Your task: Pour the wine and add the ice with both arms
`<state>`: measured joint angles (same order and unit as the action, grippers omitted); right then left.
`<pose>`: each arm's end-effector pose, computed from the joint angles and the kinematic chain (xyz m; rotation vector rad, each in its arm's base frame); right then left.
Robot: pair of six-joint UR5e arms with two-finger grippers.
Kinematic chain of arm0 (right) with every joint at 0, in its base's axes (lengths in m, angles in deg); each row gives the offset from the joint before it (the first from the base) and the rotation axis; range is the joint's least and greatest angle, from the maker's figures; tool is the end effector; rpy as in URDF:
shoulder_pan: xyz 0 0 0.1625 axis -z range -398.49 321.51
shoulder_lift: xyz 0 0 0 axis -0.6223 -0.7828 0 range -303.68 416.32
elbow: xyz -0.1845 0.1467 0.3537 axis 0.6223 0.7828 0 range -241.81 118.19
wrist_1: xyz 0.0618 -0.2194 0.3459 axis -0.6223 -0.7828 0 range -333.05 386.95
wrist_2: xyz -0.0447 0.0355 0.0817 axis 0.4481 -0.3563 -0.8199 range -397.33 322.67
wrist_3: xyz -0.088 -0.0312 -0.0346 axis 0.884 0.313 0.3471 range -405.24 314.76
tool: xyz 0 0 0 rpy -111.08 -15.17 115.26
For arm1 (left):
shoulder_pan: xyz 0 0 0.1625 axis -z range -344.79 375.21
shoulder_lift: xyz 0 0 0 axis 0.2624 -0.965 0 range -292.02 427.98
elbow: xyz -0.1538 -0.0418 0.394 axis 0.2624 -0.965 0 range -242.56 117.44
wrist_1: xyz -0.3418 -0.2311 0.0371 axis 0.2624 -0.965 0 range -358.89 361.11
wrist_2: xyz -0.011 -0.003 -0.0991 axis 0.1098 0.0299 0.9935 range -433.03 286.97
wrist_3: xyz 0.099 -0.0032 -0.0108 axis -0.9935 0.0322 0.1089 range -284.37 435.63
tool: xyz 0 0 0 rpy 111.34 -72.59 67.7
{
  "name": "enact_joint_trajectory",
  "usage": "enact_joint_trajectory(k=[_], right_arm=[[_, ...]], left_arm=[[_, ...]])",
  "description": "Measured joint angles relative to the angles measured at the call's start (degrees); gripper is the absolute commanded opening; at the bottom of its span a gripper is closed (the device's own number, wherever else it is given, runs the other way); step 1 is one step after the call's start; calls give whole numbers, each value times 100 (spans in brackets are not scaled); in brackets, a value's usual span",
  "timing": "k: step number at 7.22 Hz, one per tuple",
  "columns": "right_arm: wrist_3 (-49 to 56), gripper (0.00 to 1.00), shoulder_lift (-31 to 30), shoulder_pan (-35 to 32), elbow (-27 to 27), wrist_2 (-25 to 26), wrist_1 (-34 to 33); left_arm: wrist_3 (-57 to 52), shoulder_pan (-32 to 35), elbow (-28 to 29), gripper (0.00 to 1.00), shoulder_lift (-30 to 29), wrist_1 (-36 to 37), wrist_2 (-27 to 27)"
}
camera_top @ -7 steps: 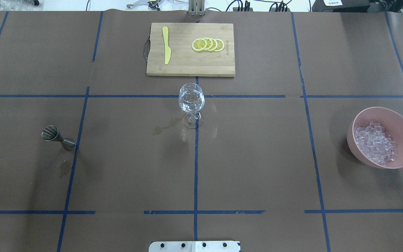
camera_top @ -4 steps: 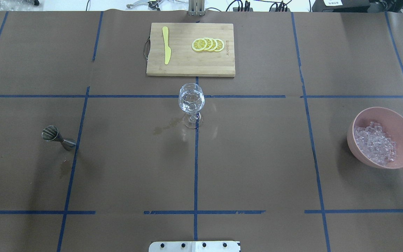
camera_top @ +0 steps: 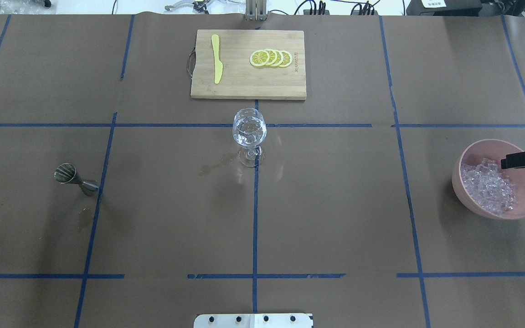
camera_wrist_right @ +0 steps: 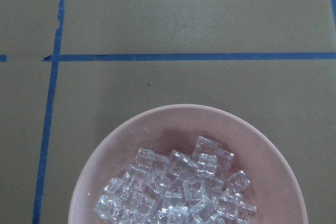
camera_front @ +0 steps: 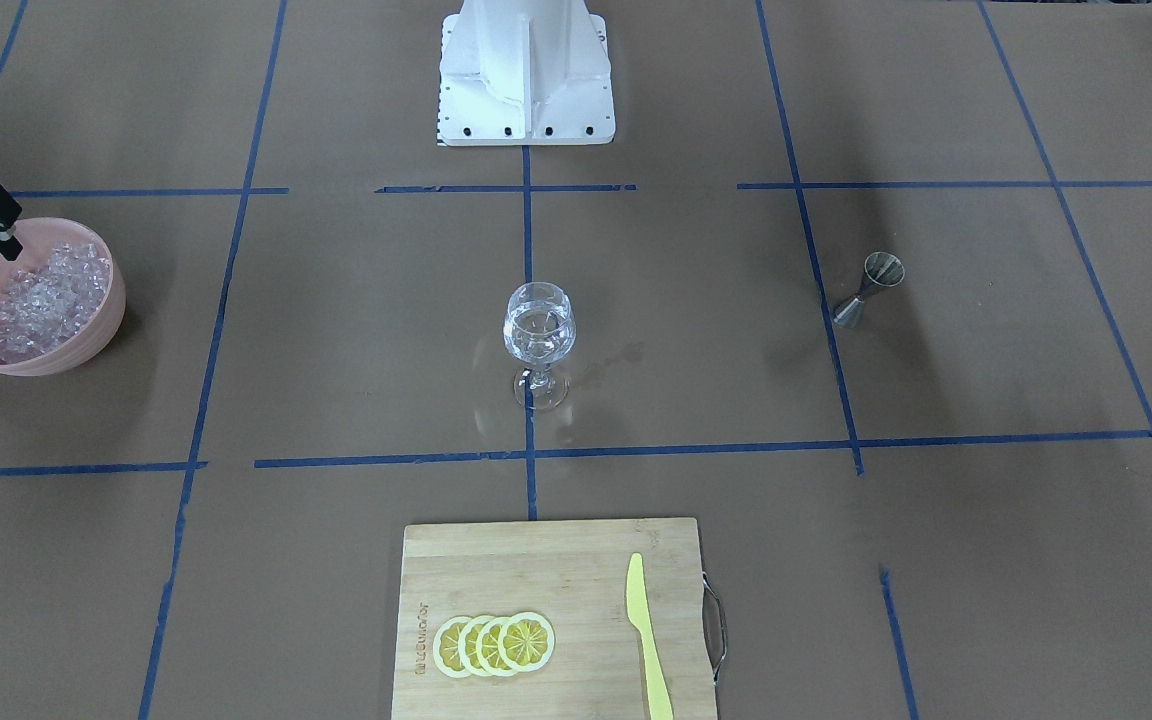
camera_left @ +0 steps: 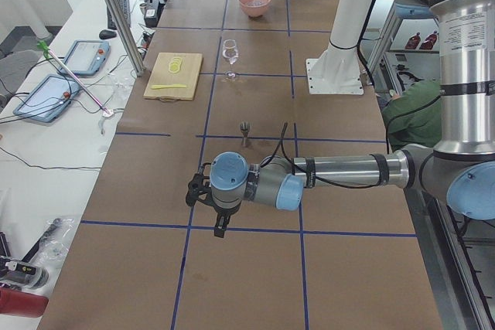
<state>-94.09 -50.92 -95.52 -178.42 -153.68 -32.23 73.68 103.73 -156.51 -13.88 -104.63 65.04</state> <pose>-0.1400 -0.3796 0.5084 0.2319 -0.7837 0.1003 -0.0477 -0.4434 0.6570 0.1933 0.8359 0.1408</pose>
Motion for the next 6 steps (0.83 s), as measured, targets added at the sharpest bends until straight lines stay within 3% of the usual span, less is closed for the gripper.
enact_joint_trajectory(k=[1,3,6], right_arm=[[1,97,5,162,90,120,143],[13,76,15,400,181,280,219],[14,74,32,695,332,443,226]], left_arm=[[-3,-1,0,100,-6,-2,2],[-6,-1,0,100,-12,-6,4],[-9,-2,21,100,-14,-7,5]])
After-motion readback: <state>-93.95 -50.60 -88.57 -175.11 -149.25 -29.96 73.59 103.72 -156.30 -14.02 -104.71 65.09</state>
